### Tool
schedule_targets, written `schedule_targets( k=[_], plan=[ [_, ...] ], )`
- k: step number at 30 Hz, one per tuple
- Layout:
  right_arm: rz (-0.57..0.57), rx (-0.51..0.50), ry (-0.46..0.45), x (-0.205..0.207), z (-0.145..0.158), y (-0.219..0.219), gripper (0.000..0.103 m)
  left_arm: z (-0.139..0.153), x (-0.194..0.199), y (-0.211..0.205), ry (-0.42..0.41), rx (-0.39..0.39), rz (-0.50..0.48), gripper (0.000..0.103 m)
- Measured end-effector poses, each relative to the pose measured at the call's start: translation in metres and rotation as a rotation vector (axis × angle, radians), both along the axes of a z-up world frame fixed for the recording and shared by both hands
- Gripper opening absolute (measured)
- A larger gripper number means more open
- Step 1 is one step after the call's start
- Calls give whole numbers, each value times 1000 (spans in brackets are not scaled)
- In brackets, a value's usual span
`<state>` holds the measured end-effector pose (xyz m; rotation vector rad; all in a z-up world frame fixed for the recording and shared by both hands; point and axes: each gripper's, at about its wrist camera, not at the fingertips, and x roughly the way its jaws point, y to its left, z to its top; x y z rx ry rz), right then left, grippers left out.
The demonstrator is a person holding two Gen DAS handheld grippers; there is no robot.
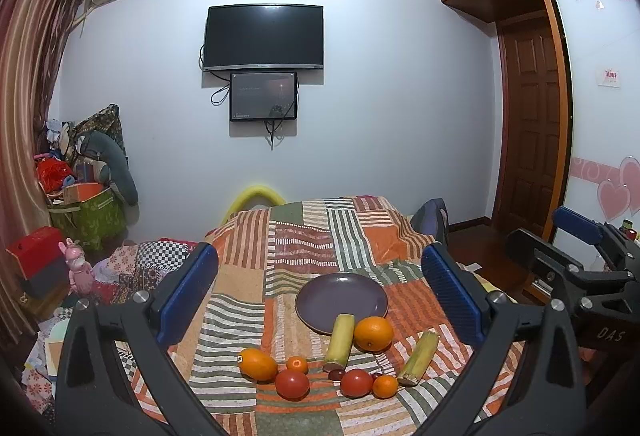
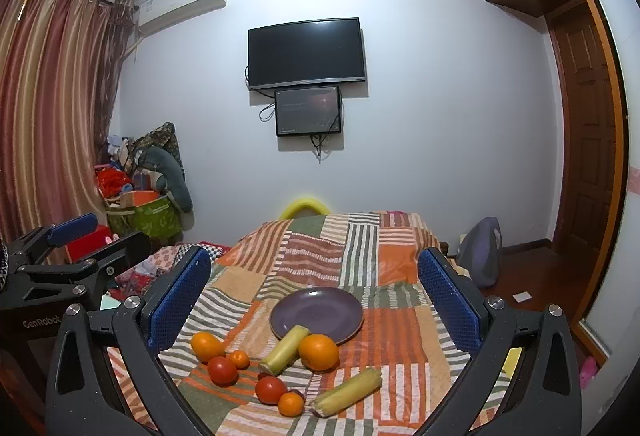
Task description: Organize fruits
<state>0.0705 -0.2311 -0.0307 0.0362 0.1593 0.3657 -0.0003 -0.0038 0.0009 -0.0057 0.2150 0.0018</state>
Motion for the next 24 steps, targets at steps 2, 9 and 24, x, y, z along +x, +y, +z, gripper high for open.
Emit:
schedule_targets(
  k=[2, 9, 24],
  plan=[
    [-3, -3, -4, -1, 0, 1, 103, 1, 1, -1, 0, 0, 1, 103],
    [-5, -6, -5, -1, -2, 2, 103, 0, 1, 0, -1, 2, 1, 103],
    [-8, -1, -5, -2, -4, 0, 103, -2, -1, -4, 0, 20, -3, 103]
  ],
)
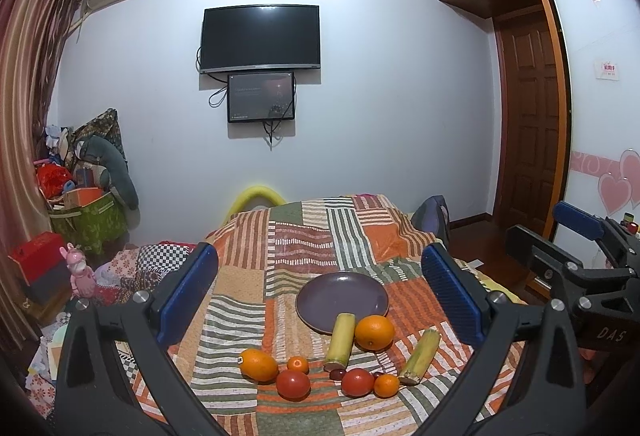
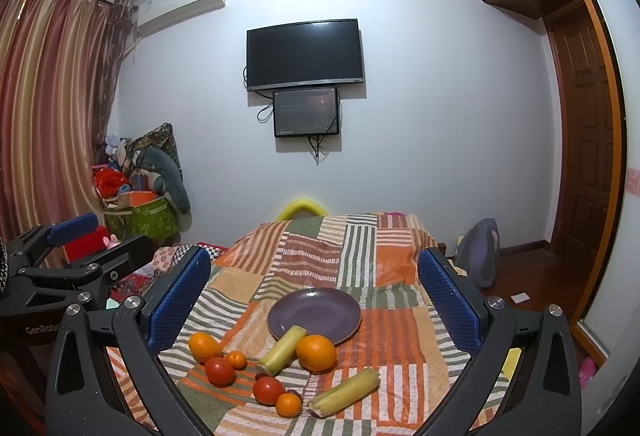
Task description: Organize fruits
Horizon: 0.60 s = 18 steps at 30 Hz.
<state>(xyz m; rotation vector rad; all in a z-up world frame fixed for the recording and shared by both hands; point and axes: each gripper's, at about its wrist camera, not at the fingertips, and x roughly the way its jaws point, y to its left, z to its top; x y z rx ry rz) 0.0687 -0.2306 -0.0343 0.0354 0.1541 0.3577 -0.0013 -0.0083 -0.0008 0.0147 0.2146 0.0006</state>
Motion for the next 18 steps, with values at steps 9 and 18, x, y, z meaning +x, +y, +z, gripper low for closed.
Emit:
schedule_targets(
  k=[9, 18],
  plan=[
    [2, 0, 9, 1, 0, -1, 103, 2, 1, -1, 4, -3, 0, 103],
    [6, -3, 15, 1, 1, 0, 103, 3, 2, 0, 5, -9, -1, 103]
  ],
)
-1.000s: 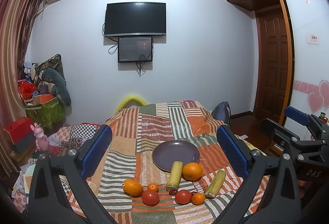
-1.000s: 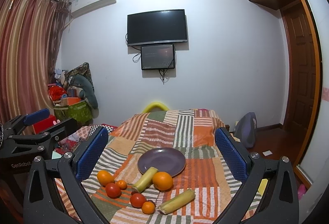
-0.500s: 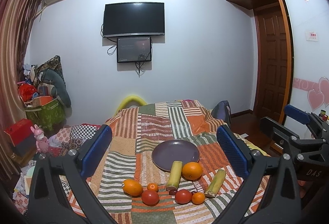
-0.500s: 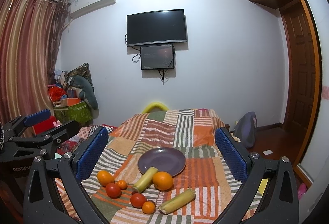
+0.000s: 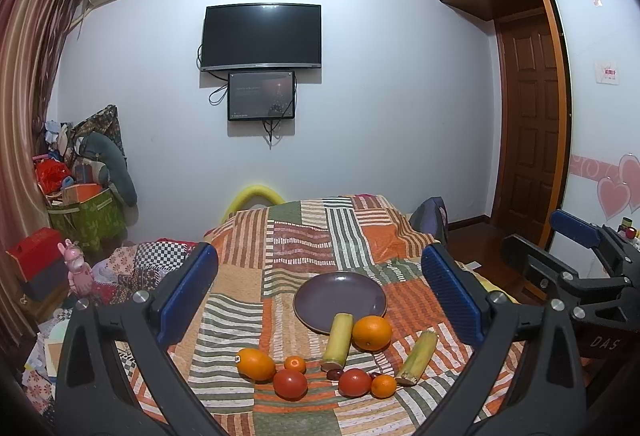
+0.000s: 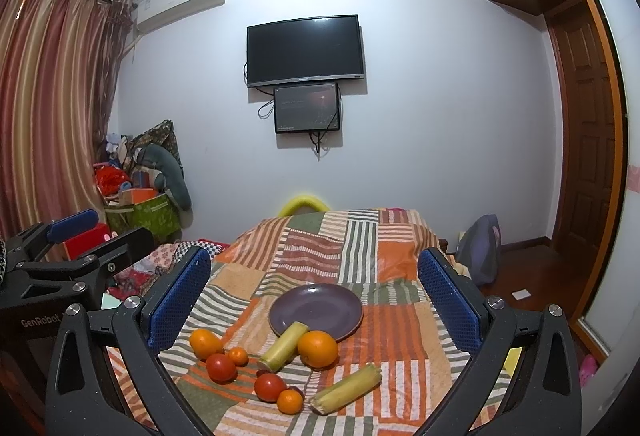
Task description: Organize fruits
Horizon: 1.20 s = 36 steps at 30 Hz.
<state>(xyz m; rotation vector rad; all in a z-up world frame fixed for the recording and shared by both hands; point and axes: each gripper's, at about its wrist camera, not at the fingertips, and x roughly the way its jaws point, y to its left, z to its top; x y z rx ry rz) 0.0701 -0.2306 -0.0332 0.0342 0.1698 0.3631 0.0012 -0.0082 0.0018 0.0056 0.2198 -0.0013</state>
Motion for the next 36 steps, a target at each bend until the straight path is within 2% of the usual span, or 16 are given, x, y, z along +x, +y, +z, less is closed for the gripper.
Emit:
schedule_targets(
  k=[20, 22, 23, 25, 28, 31, 36],
  plan=[
    [12, -12, 18, 4, -3, 1, 103, -7, 3, 1, 2, -1, -4, 103],
    [13, -9, 32, 7, -4, 0, 102, -8, 4, 2, -2, 0, -2, 99],
    [18, -6, 46, 10, -6, -1, 100, -9, 5, 2, 3, 1, -2, 97],
    [23, -14, 79, 16, -10, -1, 88, -12, 10, 4, 25, 2, -2, 89],
    [16, -29, 136, 29, -19, -4, 79, -19, 17, 11, 56, -5, 7, 88],
    [3, -53, 203, 43, -33, -9, 73, -28, 28, 23, 100, -12, 28, 88],
    [-23, -100, 327, 67, -60, -18, 71, -51, 51, 46, 199, -17, 70, 84]
  ],
)
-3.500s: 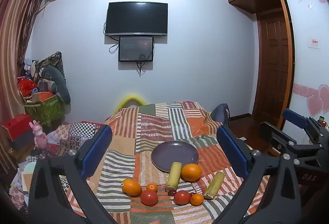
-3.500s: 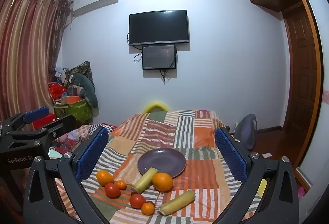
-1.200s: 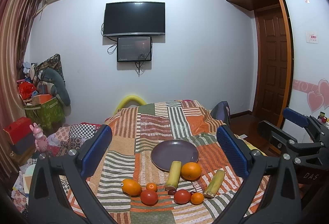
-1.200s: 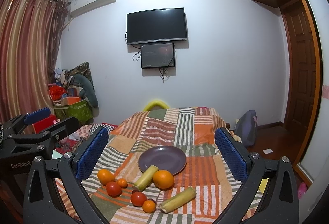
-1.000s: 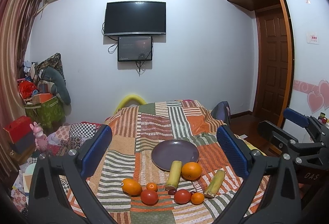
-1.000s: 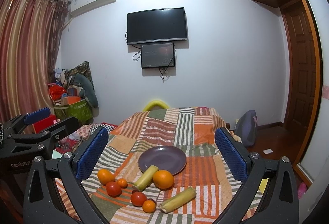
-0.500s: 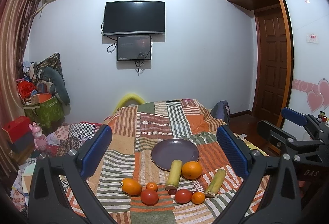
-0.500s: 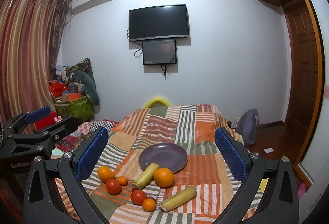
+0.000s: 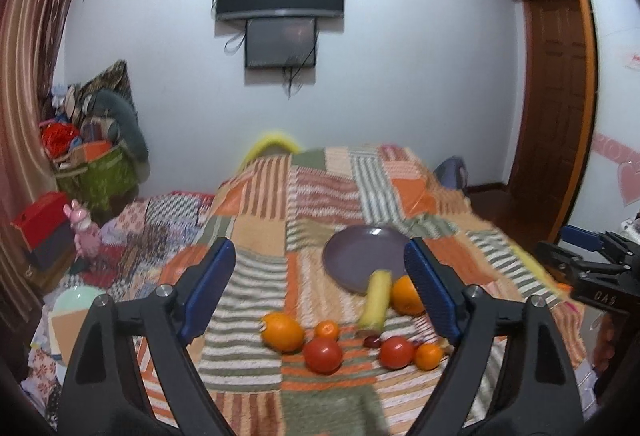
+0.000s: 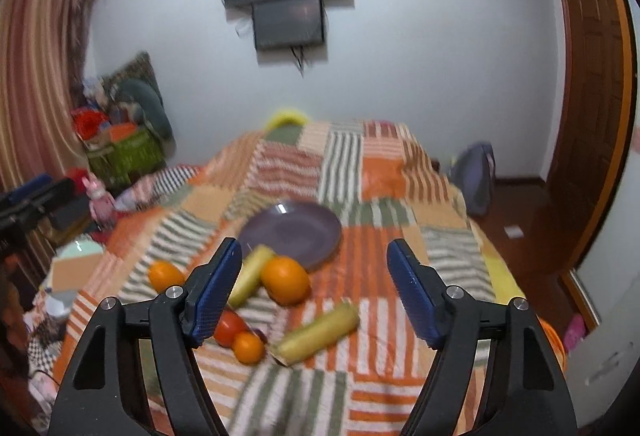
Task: Organize fruits
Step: 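Grasp the Dole orange with the left tool while the right tool grasps the pale yellow corn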
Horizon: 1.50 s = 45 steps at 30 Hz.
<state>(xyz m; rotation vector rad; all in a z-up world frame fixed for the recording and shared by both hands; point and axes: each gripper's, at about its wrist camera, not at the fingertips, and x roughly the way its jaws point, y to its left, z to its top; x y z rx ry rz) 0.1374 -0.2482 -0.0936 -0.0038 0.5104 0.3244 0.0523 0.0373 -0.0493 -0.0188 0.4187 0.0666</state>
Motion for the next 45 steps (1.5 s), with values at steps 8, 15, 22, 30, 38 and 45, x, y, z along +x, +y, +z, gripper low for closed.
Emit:
schedule_targets(
  k=[8, 15, 22, 30, 38, 45],
  plan=[
    [-25, -47, 209, 30, -47, -10, 69, -55, 34, 31, 162, 13, 50, 83],
    [-6, -36, 369, 52, -83, -8, 69, -100, 61, 60, 287, -19, 67, 83],
    [-10, 2, 471, 72, -109, 1, 69, -136, 95, 77, 388, -59, 59, 83],
    [9, 18, 517, 86, -118, 18, 69, -168, 121, 77, 475, -94, 25, 83],
    [4, 20, 516, 93, -125, 25, 72, -174, 132, 73, 481, -153, -7, 83],
    [36, 61, 543, 97, -128, 21, 70, -178, 143, 67, 492, -167, -21, 81]
  ],
)
